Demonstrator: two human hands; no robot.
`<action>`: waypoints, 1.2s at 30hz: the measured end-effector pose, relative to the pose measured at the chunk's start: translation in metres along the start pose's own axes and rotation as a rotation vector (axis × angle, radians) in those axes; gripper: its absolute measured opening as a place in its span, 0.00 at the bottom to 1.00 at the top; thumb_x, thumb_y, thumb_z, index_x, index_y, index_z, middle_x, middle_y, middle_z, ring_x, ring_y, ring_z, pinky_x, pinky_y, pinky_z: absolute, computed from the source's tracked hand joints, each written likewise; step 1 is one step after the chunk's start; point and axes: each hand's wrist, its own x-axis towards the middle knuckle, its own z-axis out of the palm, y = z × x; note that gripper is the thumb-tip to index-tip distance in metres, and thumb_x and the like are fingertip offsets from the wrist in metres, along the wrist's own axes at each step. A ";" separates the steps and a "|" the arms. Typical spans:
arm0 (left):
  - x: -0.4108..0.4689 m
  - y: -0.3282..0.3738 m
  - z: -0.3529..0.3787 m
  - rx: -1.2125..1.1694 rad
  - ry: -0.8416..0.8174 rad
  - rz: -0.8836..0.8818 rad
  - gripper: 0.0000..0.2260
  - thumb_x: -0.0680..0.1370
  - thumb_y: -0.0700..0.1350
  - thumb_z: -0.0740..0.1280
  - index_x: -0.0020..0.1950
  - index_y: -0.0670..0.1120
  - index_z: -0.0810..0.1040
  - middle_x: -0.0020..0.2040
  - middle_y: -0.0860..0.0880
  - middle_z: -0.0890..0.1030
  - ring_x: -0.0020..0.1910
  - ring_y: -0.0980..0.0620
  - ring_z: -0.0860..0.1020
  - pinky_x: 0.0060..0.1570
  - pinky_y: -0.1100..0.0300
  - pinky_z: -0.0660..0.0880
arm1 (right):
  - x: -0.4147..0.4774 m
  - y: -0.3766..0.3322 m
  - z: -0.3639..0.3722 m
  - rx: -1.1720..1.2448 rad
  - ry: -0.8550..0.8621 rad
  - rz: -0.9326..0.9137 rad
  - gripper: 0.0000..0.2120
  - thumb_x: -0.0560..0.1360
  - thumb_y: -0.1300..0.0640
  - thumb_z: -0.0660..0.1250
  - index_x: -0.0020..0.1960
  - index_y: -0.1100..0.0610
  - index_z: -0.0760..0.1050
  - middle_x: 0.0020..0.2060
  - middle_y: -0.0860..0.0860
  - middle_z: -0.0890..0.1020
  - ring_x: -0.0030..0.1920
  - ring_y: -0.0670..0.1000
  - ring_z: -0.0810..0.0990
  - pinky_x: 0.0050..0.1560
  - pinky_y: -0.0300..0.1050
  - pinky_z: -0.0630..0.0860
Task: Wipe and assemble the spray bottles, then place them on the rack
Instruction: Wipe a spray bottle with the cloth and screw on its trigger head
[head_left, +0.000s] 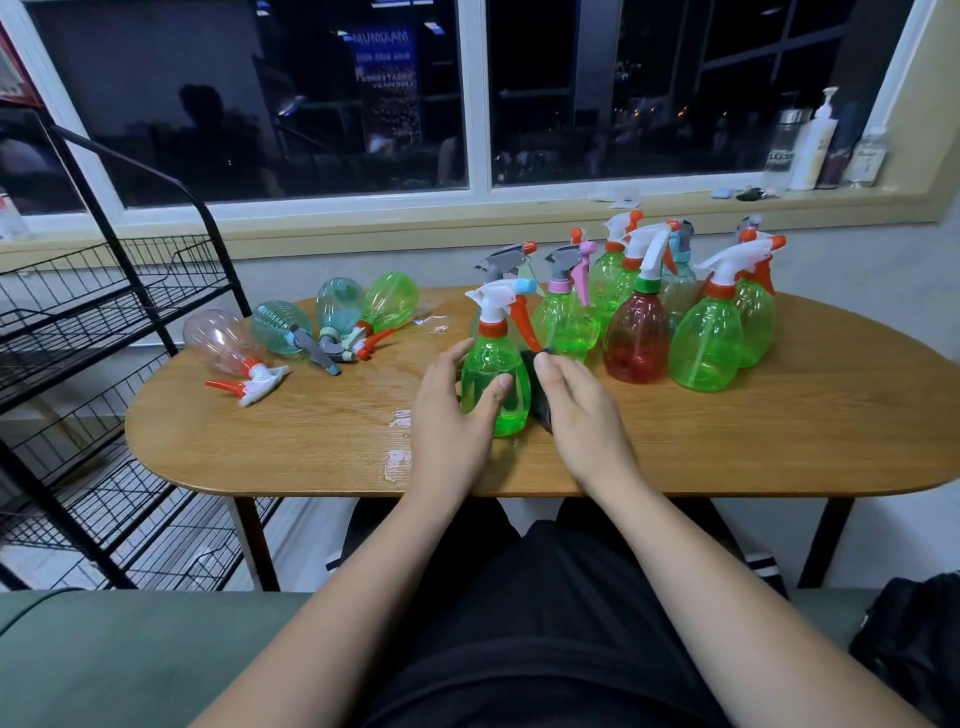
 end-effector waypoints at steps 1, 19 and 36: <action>0.000 0.001 0.000 0.001 -0.002 -0.002 0.25 0.80 0.57 0.74 0.75 0.55 0.73 0.69 0.63 0.76 0.69 0.59 0.75 0.67 0.48 0.77 | 0.000 0.000 -0.001 0.034 -0.004 0.017 0.21 0.87 0.39 0.58 0.60 0.52 0.83 0.52 0.43 0.83 0.56 0.38 0.79 0.60 0.43 0.74; -0.001 0.007 -0.002 0.000 -0.121 0.020 0.29 0.79 0.58 0.67 0.80 0.55 0.70 0.74 0.58 0.76 0.73 0.61 0.73 0.73 0.53 0.73 | 0.004 -0.001 0.000 -0.175 -0.279 0.103 0.40 0.83 0.29 0.54 0.86 0.51 0.57 0.81 0.51 0.68 0.82 0.53 0.64 0.78 0.47 0.61; -0.002 0.005 -0.001 0.012 -0.066 0.009 0.29 0.77 0.62 0.69 0.77 0.57 0.73 0.68 0.59 0.80 0.68 0.61 0.77 0.66 0.54 0.77 | -0.004 -0.013 -0.007 -0.075 -0.282 0.078 0.29 0.85 0.34 0.55 0.83 0.45 0.65 0.77 0.44 0.74 0.77 0.44 0.68 0.69 0.41 0.64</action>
